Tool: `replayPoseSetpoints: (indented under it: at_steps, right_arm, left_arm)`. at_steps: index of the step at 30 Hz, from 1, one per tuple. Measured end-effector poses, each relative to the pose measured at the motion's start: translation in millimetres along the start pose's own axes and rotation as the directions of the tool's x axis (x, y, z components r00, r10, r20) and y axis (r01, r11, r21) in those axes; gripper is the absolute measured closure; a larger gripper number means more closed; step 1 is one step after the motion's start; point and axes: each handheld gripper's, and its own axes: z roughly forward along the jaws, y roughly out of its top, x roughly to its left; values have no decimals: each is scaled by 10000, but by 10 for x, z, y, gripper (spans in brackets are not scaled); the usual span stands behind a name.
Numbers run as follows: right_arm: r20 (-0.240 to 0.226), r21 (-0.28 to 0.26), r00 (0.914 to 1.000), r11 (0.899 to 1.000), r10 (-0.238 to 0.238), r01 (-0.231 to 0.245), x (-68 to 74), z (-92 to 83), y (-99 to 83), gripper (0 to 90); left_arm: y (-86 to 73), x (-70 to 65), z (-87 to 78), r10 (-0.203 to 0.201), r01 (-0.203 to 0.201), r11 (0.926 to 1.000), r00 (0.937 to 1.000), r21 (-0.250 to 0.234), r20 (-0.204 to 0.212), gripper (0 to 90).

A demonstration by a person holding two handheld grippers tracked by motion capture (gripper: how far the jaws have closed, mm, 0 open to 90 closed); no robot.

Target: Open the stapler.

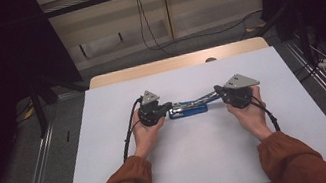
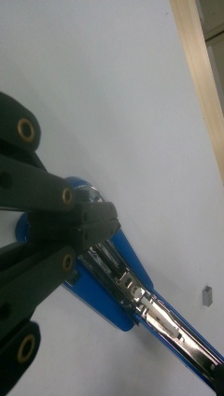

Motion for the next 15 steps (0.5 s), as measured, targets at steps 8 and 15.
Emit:
replayPoseSetpoints:
  at_steps: [8,15]
  right_arm:
    - [-69,82,10000,10000,36,-35,-35,-8,-25,900]
    - [-120,319,9999,9995,86,-82,-62,19,-64,900]
  left_arm:
    - [5,7,0,26,-26,10000,10000,34,53,900]
    - [5,8,0,23,-23,10000,10000,31,56,900]
